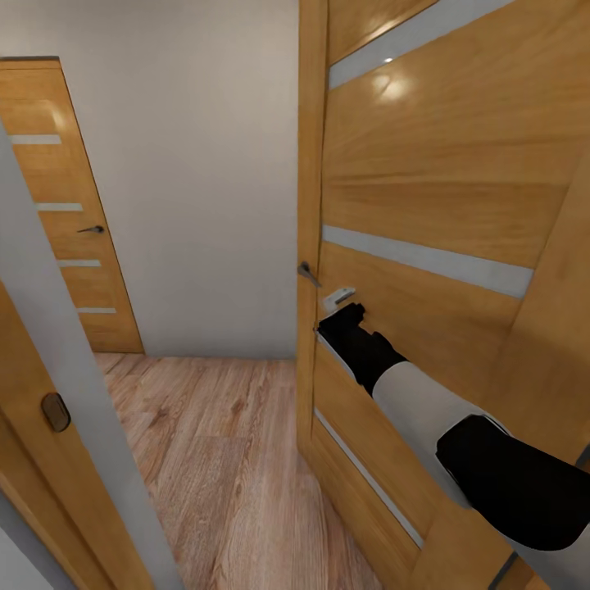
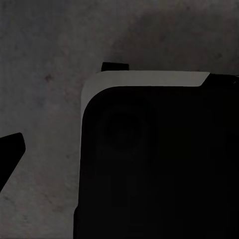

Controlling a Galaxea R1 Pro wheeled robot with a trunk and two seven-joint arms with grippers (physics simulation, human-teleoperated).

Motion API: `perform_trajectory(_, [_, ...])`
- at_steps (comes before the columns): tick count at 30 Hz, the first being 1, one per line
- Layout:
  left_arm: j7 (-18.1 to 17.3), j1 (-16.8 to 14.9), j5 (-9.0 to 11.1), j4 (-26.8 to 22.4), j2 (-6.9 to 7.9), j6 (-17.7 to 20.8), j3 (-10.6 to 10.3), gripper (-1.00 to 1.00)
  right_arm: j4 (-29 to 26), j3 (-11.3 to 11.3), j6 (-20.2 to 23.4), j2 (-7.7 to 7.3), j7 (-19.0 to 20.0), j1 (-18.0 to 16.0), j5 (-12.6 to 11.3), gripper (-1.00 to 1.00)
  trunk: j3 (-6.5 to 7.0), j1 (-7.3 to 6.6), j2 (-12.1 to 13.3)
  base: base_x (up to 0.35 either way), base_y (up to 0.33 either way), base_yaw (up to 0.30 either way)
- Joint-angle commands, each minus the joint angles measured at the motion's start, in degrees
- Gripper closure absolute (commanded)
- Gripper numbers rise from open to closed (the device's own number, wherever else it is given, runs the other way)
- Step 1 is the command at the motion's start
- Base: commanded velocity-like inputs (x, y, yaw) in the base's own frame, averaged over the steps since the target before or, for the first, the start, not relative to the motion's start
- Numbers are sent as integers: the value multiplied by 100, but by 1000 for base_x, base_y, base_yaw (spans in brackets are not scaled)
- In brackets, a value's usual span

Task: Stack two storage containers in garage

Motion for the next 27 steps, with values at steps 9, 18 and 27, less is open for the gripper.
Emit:
perform_trajectory(9, [-3,-1,53,-1,0,-13,2,-100,-206,-37,-11,0,1071,-6,-395,-100,-6,0,-3,0,0,0])
perform_trajectory(18, [-4,-1,55,-1,0,-13,2,-100,-211,-50,-44,0,1128,-6,-439,-100,-6,0,-3,0,0,0])
perform_trajectory(27, [0,-1,64,-1,0,-13,10,-100,-197,-51,-46,0,1134,-6,-438,-100,-6,0,-3,0,0,0])
